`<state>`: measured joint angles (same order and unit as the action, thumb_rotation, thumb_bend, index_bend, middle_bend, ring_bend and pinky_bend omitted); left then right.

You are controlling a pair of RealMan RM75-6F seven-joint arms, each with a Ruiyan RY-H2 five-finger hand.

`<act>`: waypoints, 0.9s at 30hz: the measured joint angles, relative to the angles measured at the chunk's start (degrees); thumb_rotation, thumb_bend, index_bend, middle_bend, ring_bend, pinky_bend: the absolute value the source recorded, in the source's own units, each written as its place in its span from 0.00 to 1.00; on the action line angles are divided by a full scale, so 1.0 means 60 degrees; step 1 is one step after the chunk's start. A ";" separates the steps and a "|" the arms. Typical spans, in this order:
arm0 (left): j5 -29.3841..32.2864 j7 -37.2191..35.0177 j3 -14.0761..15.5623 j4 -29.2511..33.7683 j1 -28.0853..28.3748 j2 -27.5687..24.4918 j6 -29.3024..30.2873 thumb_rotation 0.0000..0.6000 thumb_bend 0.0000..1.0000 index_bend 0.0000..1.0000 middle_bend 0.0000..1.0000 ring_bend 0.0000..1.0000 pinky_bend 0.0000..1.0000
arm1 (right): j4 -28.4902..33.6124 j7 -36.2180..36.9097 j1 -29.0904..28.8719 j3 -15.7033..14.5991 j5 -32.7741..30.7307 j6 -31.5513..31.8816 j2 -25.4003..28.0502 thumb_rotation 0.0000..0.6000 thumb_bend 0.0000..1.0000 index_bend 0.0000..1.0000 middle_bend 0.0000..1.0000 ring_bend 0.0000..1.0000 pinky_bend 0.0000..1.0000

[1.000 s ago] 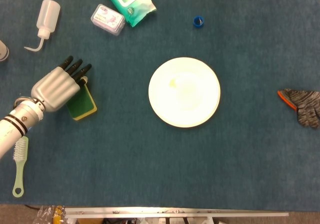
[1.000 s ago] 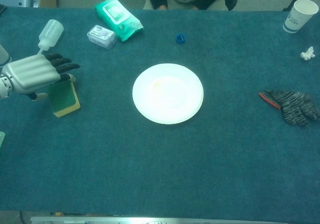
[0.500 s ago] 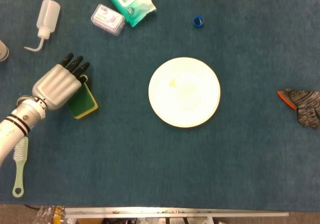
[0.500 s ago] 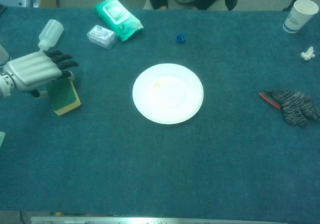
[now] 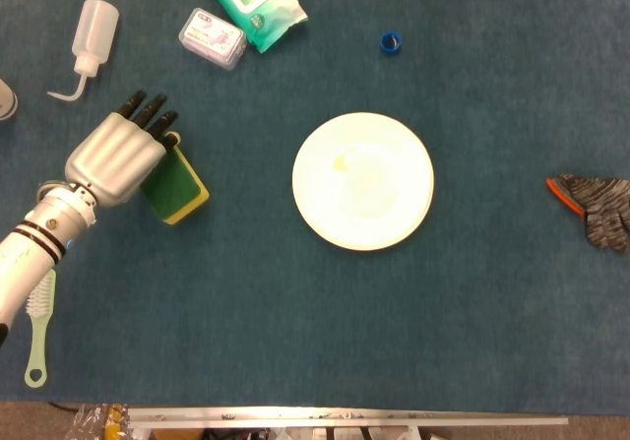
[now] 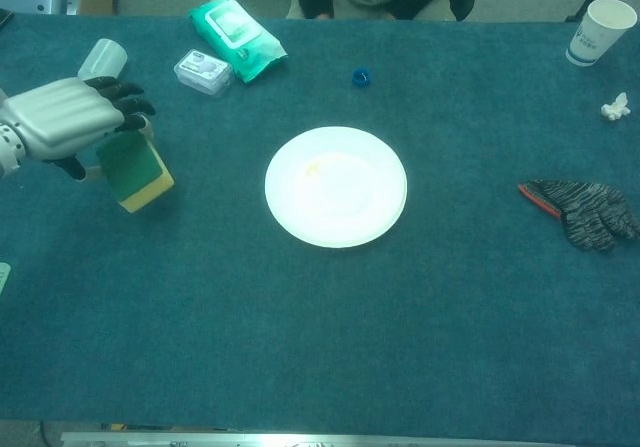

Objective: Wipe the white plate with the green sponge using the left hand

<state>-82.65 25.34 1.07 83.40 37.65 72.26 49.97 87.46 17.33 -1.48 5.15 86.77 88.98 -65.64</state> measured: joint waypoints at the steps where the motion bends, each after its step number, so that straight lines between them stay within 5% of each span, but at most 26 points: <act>1: 0.0155 0.0228 -0.0039 0.0098 0.0014 -0.0019 -0.0030 1.00 0.30 0.47 0.14 0.00 0.07 | -0.0032 0.0038 -0.0010 -0.0001 0.0004 -0.0015 -0.0012 1.00 0.39 0.39 0.39 0.24 0.45; 17: 0.5127 0.5259 -0.0324 0.3000 0.0290 -0.0375 0.0869 1.00 0.32 0.50 0.16 0.01 0.07 | -0.0534 0.0742 -0.0132 -0.0028 0.0098 -0.0153 -0.0095 1.00 0.39 0.39 0.39 0.24 0.45; 27: 0.5954 0.5960 -0.0305 0.3845 0.0871 -0.0126 0.1605 1.00 0.32 0.50 0.16 0.01 0.07 | -0.0663 0.0900 -0.0154 -0.0060 0.0131 -0.0154 -0.0127 1.00 0.39 0.39 0.39 0.24 0.45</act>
<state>-46.93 61.10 -0.76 106.47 42.87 71.51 59.60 83.48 22.73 -2.41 4.79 87.56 88.06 -66.40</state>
